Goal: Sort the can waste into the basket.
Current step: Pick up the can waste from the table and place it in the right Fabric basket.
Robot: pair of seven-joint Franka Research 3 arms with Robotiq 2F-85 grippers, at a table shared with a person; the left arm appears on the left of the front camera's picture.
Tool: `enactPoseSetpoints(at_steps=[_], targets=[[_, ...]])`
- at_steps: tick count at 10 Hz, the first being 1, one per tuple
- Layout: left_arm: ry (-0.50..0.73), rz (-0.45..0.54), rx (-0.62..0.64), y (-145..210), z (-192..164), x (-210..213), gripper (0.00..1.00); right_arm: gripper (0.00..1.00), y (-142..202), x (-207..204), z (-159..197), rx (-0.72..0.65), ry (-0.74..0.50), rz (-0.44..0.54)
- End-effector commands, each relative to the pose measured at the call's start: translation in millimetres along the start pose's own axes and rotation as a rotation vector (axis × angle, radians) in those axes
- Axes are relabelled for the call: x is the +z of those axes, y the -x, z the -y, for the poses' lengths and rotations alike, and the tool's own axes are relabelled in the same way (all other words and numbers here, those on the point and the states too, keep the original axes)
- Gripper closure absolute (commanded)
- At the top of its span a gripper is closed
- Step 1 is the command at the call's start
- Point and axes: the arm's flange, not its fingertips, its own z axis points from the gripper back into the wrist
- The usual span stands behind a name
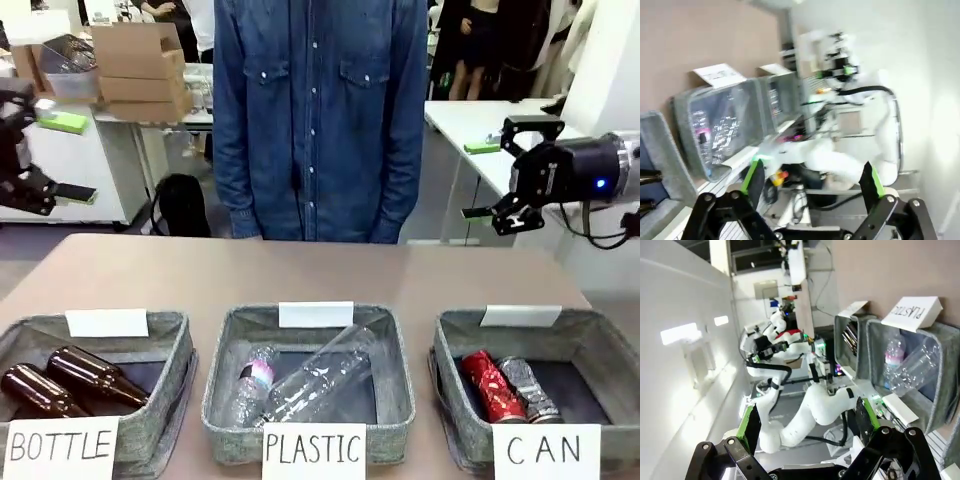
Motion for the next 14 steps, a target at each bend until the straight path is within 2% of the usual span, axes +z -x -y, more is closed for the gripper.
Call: enactPoseSetpoints(at_steps=[1,2,14], targets=[[0.101,-0.003,0.024,12,-37,6,0.00,0.00,-5,-2,-14,-0.053,-0.062,0.036],[0.000,0.000,0.000,0,0,0,0.00,0.00,0,0,0,0.000,0.000,0.000],[0.000,0.000,0.000,0,0,0,0.00,0.00,0,0,0,0.000,0.000,0.000]])
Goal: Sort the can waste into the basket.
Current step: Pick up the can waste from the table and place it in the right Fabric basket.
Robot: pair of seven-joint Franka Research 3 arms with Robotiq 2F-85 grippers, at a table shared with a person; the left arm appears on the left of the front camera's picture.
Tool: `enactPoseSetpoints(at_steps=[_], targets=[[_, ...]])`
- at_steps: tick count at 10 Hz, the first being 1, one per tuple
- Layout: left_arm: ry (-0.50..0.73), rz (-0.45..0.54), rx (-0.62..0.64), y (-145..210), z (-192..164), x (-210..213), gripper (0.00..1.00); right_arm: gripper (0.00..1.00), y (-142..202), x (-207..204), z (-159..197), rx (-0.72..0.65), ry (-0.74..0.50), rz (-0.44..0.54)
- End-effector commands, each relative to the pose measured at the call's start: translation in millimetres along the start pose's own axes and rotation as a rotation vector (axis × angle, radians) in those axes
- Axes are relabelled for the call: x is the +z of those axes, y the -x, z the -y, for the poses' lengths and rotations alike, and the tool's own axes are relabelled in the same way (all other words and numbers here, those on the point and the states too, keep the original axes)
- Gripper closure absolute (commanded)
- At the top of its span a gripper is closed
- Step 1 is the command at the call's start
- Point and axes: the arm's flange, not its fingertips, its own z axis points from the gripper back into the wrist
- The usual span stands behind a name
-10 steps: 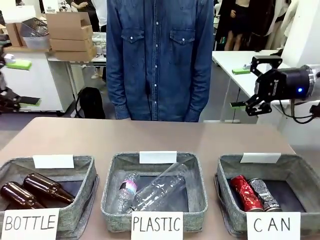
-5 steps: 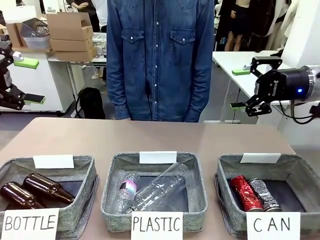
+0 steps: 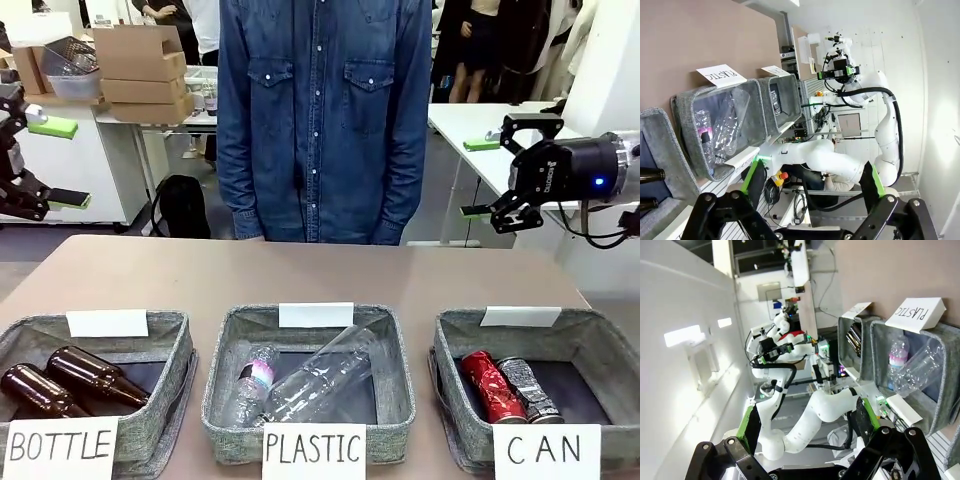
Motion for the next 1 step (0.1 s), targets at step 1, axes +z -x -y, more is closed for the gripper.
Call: enactPoseSetpoints(at_steps=[1], targets=[[0.024,0.003,-0.002,-1.0,2.9,0.6,0.00,0.00,0.8,0.8,1.6,0.014,0.010,-0.004]])
